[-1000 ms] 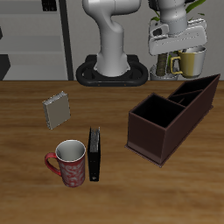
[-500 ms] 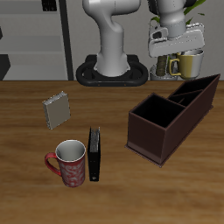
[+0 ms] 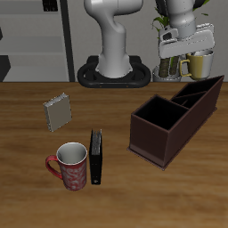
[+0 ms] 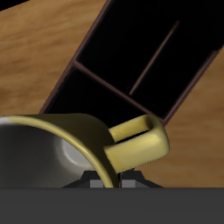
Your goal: Place the white-yellow mug into the left desk caddy's left compartment and place the black book into the left desk caddy's front compartment
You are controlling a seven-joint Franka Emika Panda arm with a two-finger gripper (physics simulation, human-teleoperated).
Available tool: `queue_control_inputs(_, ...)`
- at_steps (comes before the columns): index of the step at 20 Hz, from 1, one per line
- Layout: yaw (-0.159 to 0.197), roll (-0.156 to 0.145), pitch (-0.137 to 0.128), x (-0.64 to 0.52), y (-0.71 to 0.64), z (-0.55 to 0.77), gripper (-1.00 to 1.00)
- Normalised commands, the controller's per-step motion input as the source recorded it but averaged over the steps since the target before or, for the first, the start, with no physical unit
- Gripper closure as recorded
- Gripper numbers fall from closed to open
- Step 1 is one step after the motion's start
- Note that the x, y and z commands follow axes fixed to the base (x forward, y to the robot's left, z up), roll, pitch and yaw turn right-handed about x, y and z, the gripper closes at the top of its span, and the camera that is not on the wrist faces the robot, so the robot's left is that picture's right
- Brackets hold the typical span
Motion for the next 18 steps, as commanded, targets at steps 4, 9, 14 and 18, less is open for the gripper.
queue_control_inputs(4, -0.019, -0.013, 0.015, 0.08, -0.07, -0.12, 1.0)
queue_control_inputs(9, -0.029, 0.007, 0.017, -0.02, 0.01, -0.14, 1.0)
queue_control_inputs(14, -0.003, 0.025, 0.017, -0.03, 0.1, -0.14, 1.0)
queue_control_inputs(18, -0.01, 0.024, 0.008, 0.0, 0.08, -0.16, 1.0)
